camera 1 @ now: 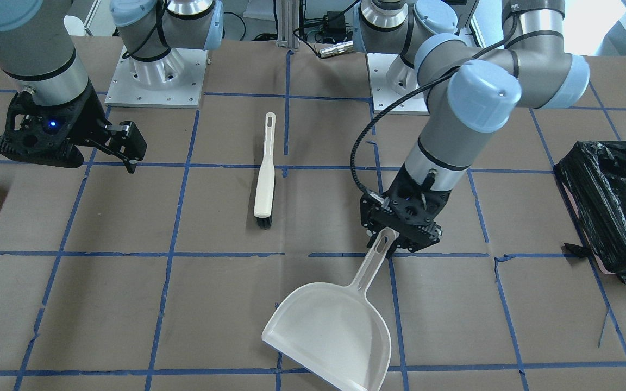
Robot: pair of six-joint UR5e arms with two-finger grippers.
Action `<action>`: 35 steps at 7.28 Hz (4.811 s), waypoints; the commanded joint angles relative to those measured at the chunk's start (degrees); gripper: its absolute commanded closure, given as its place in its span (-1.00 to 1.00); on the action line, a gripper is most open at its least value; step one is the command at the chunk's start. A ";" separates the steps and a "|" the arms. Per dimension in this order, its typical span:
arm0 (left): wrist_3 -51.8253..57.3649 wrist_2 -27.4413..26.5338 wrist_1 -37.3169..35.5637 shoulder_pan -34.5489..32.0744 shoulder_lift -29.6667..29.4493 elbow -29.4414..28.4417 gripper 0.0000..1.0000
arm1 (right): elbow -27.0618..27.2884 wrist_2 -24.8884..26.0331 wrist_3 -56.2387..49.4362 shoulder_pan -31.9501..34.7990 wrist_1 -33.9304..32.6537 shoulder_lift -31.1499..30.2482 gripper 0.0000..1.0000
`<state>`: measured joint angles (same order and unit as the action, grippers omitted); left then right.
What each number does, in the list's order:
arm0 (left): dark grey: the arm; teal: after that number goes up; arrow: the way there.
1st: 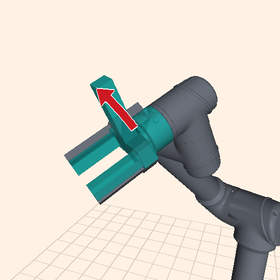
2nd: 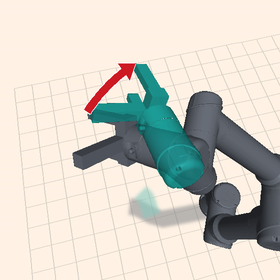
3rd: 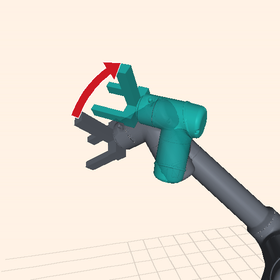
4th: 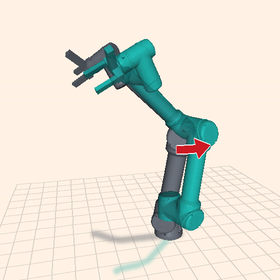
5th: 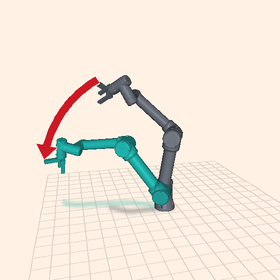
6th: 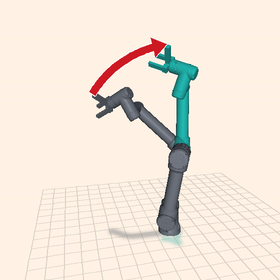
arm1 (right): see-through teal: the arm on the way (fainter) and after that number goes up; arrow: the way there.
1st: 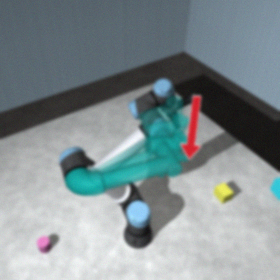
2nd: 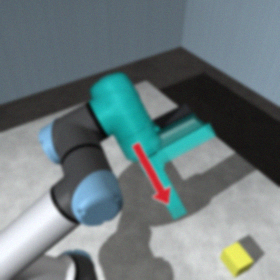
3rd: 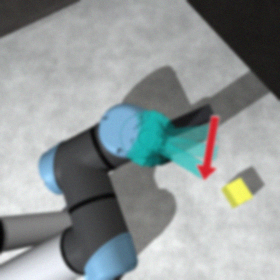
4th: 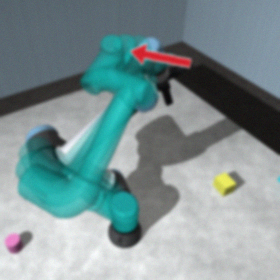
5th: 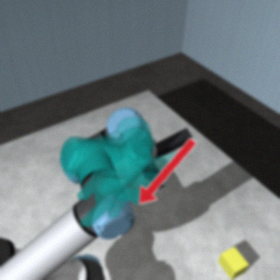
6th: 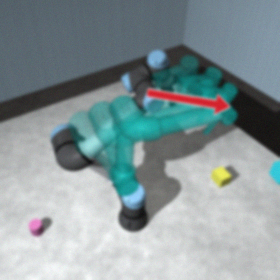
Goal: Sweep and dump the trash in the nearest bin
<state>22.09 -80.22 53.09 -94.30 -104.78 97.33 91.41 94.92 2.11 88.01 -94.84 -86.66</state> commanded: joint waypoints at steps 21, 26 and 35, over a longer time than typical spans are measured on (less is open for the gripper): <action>-28.69 -7.43 -2.07 -6.55 3.68 5.59 -1.00 | 1.85 -4.56 -5.71 -3.47 0.79 -1.23 -1.00; -16.11 -11.25 40.80 4.92 13.20 -12.46 -1.00 | 1.76 -11.16 -5.01 -1.45 0.70 -2.64 -1.00; -21.12 -14.97 40.86 2.19 18.22 -11.02 -1.00 | 1.76 -8.79 0.62 1.72 -0.26 -2.11 -1.00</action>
<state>1.70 -94.34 93.68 -91.81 -86.85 85.92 93.12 86.17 2.70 89.77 -95.10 -88.80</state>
